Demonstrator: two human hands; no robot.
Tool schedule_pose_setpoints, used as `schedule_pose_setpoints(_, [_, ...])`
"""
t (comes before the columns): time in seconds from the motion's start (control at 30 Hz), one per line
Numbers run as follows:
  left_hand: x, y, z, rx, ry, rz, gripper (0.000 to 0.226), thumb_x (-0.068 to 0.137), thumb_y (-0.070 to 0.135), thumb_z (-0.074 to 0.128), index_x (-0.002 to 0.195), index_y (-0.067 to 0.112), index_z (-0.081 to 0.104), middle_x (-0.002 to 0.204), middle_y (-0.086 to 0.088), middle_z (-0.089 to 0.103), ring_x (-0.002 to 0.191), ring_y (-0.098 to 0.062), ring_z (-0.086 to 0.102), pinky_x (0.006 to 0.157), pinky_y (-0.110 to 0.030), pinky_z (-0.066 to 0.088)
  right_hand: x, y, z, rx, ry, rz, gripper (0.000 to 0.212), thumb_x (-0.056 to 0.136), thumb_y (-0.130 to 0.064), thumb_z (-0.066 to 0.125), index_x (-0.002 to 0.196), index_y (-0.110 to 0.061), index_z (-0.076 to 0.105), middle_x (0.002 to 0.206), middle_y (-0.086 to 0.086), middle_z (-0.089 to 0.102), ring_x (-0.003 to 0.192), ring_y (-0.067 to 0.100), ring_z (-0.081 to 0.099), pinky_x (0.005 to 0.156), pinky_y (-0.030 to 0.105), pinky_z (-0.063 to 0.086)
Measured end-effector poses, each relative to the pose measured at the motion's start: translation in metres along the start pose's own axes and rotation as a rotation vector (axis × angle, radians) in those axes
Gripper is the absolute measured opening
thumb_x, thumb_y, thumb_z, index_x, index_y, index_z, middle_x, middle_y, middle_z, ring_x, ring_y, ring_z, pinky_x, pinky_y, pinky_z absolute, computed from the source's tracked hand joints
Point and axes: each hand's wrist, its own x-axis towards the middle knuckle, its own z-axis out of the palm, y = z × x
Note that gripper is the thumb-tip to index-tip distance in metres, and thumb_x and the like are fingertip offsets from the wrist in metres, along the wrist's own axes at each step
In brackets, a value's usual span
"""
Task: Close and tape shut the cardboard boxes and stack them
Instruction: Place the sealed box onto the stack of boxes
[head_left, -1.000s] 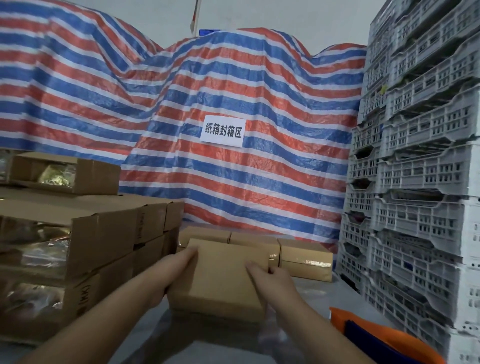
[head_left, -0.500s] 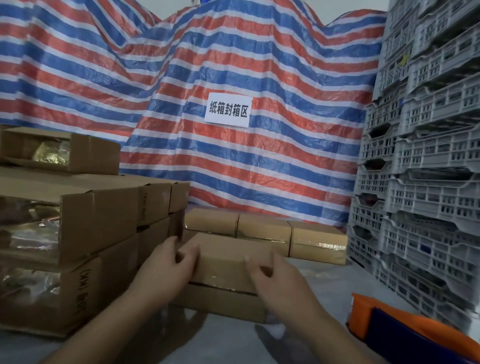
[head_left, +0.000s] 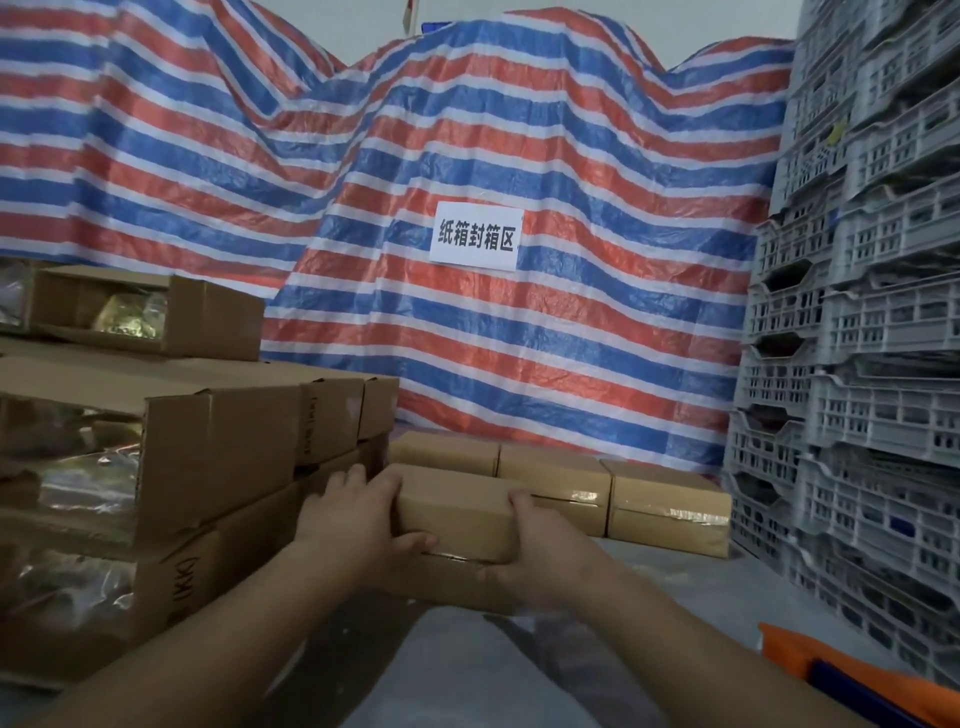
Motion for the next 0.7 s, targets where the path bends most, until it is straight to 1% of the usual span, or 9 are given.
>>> schedule_pose_setpoints(0.07, [0.019, -0.003, 0.011, 0.026, 0.029, -0.030, 0.082, 0.075, 0.080, 0.051, 0.142, 0.038, 0.027, 0.137, -0.003, 0.040, 0.128, -0.024, 0.039, 0.103, -0.043, 0.037, 0.025, -0.002, 0.005, -0.007, -0.001, 0.022, 0.094, 0.088, -0.048, 0.068, 0.155, -0.026, 0.006, 0.136, 0.004, 0.050, 0.109, 0.019, 0.054, 0.088, 0.032, 0.050])
schedule_pose_setpoints(0.17, [0.046, -0.009, 0.030, 0.071, 0.089, -0.056, 0.082, 0.080, 0.078, 0.046, 0.145, 0.034, 0.023, 0.144, -0.004, 0.035, 0.133, -0.025, 0.035, 0.106, -0.042, 0.034, 0.062, -0.002, 0.014, 0.050, 0.012, 0.057, 0.084, 0.091, -0.041, 0.067, 0.155, -0.024, 0.015, 0.132, 0.003, 0.049, 0.106, 0.019, 0.053, 0.084, 0.031, 0.048])
schedule_pose_setpoints(0.27, [0.067, -0.012, 0.048, 0.082, 0.134, -0.059, 0.083, 0.086, 0.071, 0.044, 0.151, 0.029, 0.014, 0.155, -0.005, 0.025, 0.137, -0.025, 0.033, 0.108, -0.041, 0.034, 0.092, 0.002, 0.023, 0.126, 0.004, 0.075, 0.079, 0.093, -0.041, 0.063, 0.155, -0.030, 0.014, 0.120, -0.003, 0.046, 0.095, 0.013, 0.049, 0.073, 0.025, 0.046])
schedule_pose_setpoints(0.4, [0.077, -0.021, 0.061, 0.042, 0.114, -0.006, 0.087, 0.092, 0.059, 0.050, 0.155, 0.029, -0.003, 0.163, -0.005, 0.006, 0.140, -0.026, 0.032, 0.111, -0.044, 0.034, 0.111, 0.007, 0.032, 0.096, 0.029, 0.035, 0.085, 0.093, -0.040, 0.064, 0.156, -0.031, 0.008, 0.132, 0.001, 0.047, 0.098, 0.015, 0.046, 0.086, 0.031, 0.048])
schedule_pose_setpoints(0.47, [0.076, -0.028, 0.065, -0.022, 0.108, 0.025, 0.090, 0.092, 0.052, 0.056, 0.154, 0.032, -0.005, 0.164, -0.004, 0.000, 0.138, -0.026, 0.035, 0.110, -0.045, 0.036, 0.114, 0.011, 0.034, 0.050, 0.052, -0.001, 0.088, 0.090, -0.041, 0.068, 0.155, -0.031, 0.009, 0.138, 0.003, 0.048, 0.100, 0.015, 0.046, 0.090, 0.033, 0.049])
schedule_pose_setpoints(0.5, [0.075, -0.031, 0.067, -0.067, 0.112, 0.033, 0.090, 0.092, 0.049, 0.058, 0.154, 0.033, -0.005, 0.164, -0.003, -0.003, 0.137, -0.026, 0.036, 0.109, -0.045, 0.038, 0.114, 0.014, 0.035, 0.046, 0.068, -0.022, 0.089, 0.089, -0.043, 0.069, 0.154, -0.031, 0.010, 0.139, 0.002, 0.049, 0.100, 0.015, 0.046, 0.090, 0.032, 0.050])
schedule_pose_setpoints(0.57, [0.072, -0.032, 0.071, -0.160, 0.133, 0.039, 0.088, 0.092, 0.046, 0.059, 0.154, 0.036, -0.003, 0.164, -0.003, -0.006, 0.137, -0.026, 0.037, 0.108, -0.044, 0.041, 0.113, 0.020, 0.036, 0.083, 0.071, -0.073, 0.091, 0.088, -0.050, 0.068, 0.155, -0.032, 0.009, 0.142, 0.001, 0.049, 0.099, 0.013, 0.046, 0.080, 0.025, 0.049])
schedule_pose_setpoints(0.63, [0.069, -0.031, 0.072, -0.275, 0.172, 0.001, 0.087, 0.091, 0.044, 0.061, 0.154, 0.037, 0.001, 0.163, -0.002, -0.003, 0.139, -0.027, 0.034, 0.109, -0.045, 0.040, 0.110, 0.023, 0.035, 0.124, 0.059, -0.109, 0.090, 0.090, -0.054, 0.066, 0.156, -0.032, 0.009, 0.145, 0.000, 0.047, 0.102, 0.012, 0.049, 0.078, 0.022, 0.047])
schedule_pose_setpoints(0.7, [0.068, -0.033, 0.073, -0.380, 0.214, -0.056, 0.084, 0.090, 0.042, 0.063, 0.153, 0.037, 0.008, 0.158, -0.004, 0.019, 0.135, -0.024, 0.039, 0.107, -0.045, 0.043, 0.108, 0.024, 0.034, 0.118, 0.073, -0.117, 0.089, 0.091, -0.050, 0.065, 0.157, -0.030, 0.009, 0.149, 0.002, 0.045, 0.115, 0.017, 0.053, 0.093, 0.029, 0.049])
